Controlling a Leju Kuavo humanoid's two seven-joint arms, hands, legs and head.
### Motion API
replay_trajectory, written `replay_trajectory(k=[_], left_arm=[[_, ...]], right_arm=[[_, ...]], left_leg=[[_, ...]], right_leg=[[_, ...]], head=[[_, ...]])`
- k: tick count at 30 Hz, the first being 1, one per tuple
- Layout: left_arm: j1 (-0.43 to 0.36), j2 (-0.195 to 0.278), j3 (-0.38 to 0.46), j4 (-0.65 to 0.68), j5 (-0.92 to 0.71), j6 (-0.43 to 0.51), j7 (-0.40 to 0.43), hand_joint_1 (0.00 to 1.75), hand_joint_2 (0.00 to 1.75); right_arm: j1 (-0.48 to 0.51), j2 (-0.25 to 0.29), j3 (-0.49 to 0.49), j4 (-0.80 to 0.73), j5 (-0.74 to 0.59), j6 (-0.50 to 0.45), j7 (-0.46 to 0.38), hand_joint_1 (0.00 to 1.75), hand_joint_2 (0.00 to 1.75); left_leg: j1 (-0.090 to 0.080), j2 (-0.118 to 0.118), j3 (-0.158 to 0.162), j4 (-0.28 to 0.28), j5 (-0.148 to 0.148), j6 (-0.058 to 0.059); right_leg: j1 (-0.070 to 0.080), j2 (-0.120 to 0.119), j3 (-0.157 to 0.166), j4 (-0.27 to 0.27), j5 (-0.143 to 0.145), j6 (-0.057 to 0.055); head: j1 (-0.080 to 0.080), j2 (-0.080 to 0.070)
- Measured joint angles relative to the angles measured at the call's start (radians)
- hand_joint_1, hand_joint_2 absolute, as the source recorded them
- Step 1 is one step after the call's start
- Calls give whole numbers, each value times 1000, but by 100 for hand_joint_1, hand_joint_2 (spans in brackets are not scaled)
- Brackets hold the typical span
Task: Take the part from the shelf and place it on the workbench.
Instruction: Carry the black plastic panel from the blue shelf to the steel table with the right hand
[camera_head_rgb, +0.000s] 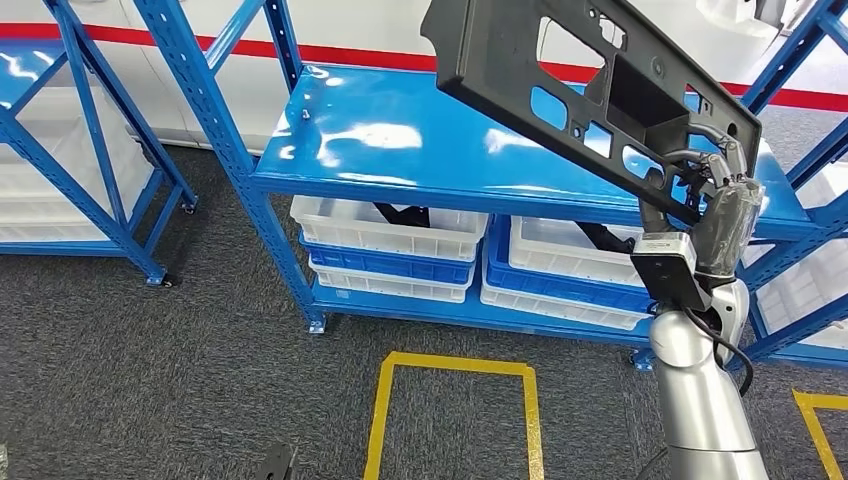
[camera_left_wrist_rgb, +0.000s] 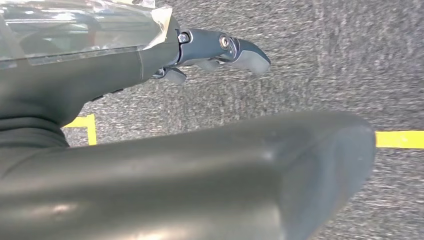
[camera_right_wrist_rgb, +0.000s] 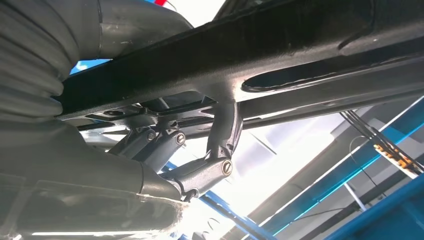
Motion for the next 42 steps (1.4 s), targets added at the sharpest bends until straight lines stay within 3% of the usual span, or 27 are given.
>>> replay_trajectory(k=[2, 4, 5, 7, 8, 9, 11, 12, 13, 14, 15, 17, 18, 20, 23, 25, 27, 28, 29, 30, 31, 32, 33, 35, 38, 40, 42], left_arm=[[0, 0, 0, 0, 0, -2, 0, 0, 0], [-1, 0, 0, -1, 0, -4, 0, 0, 0], [-1, 1, 0, -1, 2, -5, 0, 0, 0], [0, 2, 0, -1, 7, -5, -2, 0, 0], [1, 3, 0, -1, 11, -4, -3, 0, 0], [2, 4, 1, -1, 15, -4, -5, 0, 0], [3, 6, 1, -1, 20, -2, -10, 0, 0], [4, 7, 1, -1, 21, -1, -12, 0, 0], [5, 7, 2, -1, 22, -1, -13, 0, 0], [6, 8, 2, -1, 22, -1, -14, 0, 0], [7, 8, 3, -1, 22, -1, -14, 0, 0], [6, 8, 4, -1, 22, -2, -15, 0, 0], [5, 9, 4, -1, 22, -2, -16, 0, 0], [4, 9, 4, -1, 23, -3, -16, 0, 0], [4, 11, 4, -1, 25, -4, -16, 0, 0], [3, 11, 5, -1, 26, -5, -16, 0, 0], [3, 11, 5, -1, 26, -8, -17, 0, 0], [3, 11, 5, -1, 26, -10, -17, 0, 0], [3, 11, 5, -1, 26, -11, -17, 0, 0], [3, 11, 5, -1, 26, -12, -17, 0, 0], [3, 11, 5, -1, 26, -12, -16, 0, 0], [3, 11, 5, -1, 26, -13, -16, 0, 0], [3, 11, 5, -1, 26, -14, -16, 0, 0], [2, 12, 5, -1, 26, -14, -16, 0, 0], [4, 13, 5, -1, 26, -14, -15, 0, 0], [5, 14, 5, -1, 26, -14, -14, 0, 0], [5, 14, 5, -1, 26, -14, -14, 0, 0]], right_arm=[[-1, 0, 0, 1, 3, -4, 0, 175, 175], [-2, 1, -1, 2, 4, -8, 0, 175, 175], [-2, 2, -1, 4, 2, -8, -2, 175, 175], [-7, 3, -1, 14, -7, -6, -9, 175, 175], [-12, 4, -1, 21, -13, -2, -13, 175, 175], [-19, 6, -1, 28, -18, 0, -16, 175, 175], [-34, 9, 0, 42, -27, 4, -22, 175, 175], [-39, 10, 0, 49, -30, 5, -24, 175, 175], [-43, 11, 0, 55, -32, 5, -27, 175, 175], [-46, 12, 0, 61, -33, 6, -28, 175, 175], [-47, 13, 1, 66, -34, 6, -29, 175, 175], [-50, 15, 1, 73, -35, 6, -29, 175, 175], [-52, 15, 1, 76, -36, 6, -30, 175, 175], [-56, 16, 1, 80, -38, 4, -32, 175, 175], [-58, 18, 2, 87, -40, 3, -35, 175, 175], [-58, 17, 3, 90, -40, 3, -35, 175, 175], [-58, 17, 4, 94, -41, 3, -36, 175, 175], [-57, 18, 4, 96, -41, 3, -36, 175, 175], [-57, 18, 4, 98, -41, 3, -36, 175, 175], [-56, 18, 5, 100, -41, 3, -36, 175, 175], [-56, 19, 5, 101, -41, 2, -36, 175, 175], [-56, 19, 6, 102, -41, 2, -36, 175, 175], [-56, 20, 6, 102, -41, 1, -36, 175, 175], [-56, 22, 6, 102, -41, -2, -37, 175, 175], [-52, 24, 6, 105, -41, -4, -38, 175, 175], [-52, 26, 6, 107, -41, -5, -38, 175, 175], [-53, 28, 6, 107, -41, -5, -38, 175, 175]], left_leg=[[2, 0, -23, 6, 16, -10], [-1, 0, -38, 14, 31, -22], [-3, -1, -43, 15, 39, -27], [-4, -1, -51, 16, 49, -34], [-2, -3, -59, 27, 36, -39], [0, -4, -72, 54, 5, -44], [3, -5, -109, 168, -90, -53], [4, -5, -127, 238, -129, -56], [4, -5, -136, 293, -148, -57], [4, -5, -130, 316, -145, -56], [4, -6, -105, 303, -126, -53], [3, -8, -13, 184, -86, -42], [2, -10, 35, 115, -79, -37], [-4, -13, 83, 35, -84, -28], [-8, -10, 79, 8, -66, -12], [-4, -6, 64, -4, -44, 2], [-6, -4, 41, -4, -25, 8], [-6, -3, 29, -4, -16, 8], [-6, -2, 17, -3, -7, 6], [-5, -2, 5, -2, 2, 4], [-4, -2, -6, 0, 10, 0], [-3, -2, -16, 3, 17, -5], [-3, -2, -26, 9, 23, -10], [-6, -3, -41, 16, 37, -21], [-7, -5, -55, 22, 49, -33], [-2, -7, -79, 77, -12, -44], [2, -7, -115, 202, -111, -53]], right_leg=[[-4, 0, 100, -135, 32, 19], [0, 3, 175, -252, 28, 13], [5, 5, 187, -274, 21, 5], [2, 5, 174, -273, 28, -13], [-2, 4, 165, -271, 35, -24], [-7, 3, 155, -271, 44, -36], [-6, 2, 135, -270, 63, -54], [-4, 1, 124, -270, 71, -58], [-1, 0, 113, -269, 80, -60], [2, 0, 103, -268, 87, -59], [3, 0, 93, -266, 94, -58], [5, 0, 79, -263, 104, -52], [7, 0, 74, -262, 109, -48], [8, -1, 68, -262, 121, -34], [7, -2, 50, -258, 127, -15], [9, -1, 18, -195, 75, -21], [9, 0, -22, -67, -1, -30], [9, 0, -34, -9, -23, -28], [8, 0, -32, 20, -27, -20], [6, 0, -14, 14, -15, -9], [3, 0, 22, -29, 7, 3], [0, 0, 71, -98, 25, 13], [0, 1, 121, -173, 33, 15], [4, 3, 176, -265, 27, 7], [3, 2, 164, -269, 35, -17], [-3, 0, 144, -267, 52, -40], [-1, -1, 122, -265, 72, -58]], head=[[1, 0], [0, 0], [-1, 0], [-2, 0], [-4, 0], [-5, 0], [-9, 0], [-10, 0], [-10, 0], [-10, 0], [-10, 0], [-10, 0], [-10, 0], [-8, 0], [-7, 0], [-3, 0], [0, 0], [0, 0], [1, 0], [1, 0], [1, 0], [1, 0], [1, 0], [1, 0], [-1, 0], [-4, 0], [-7, 0]])
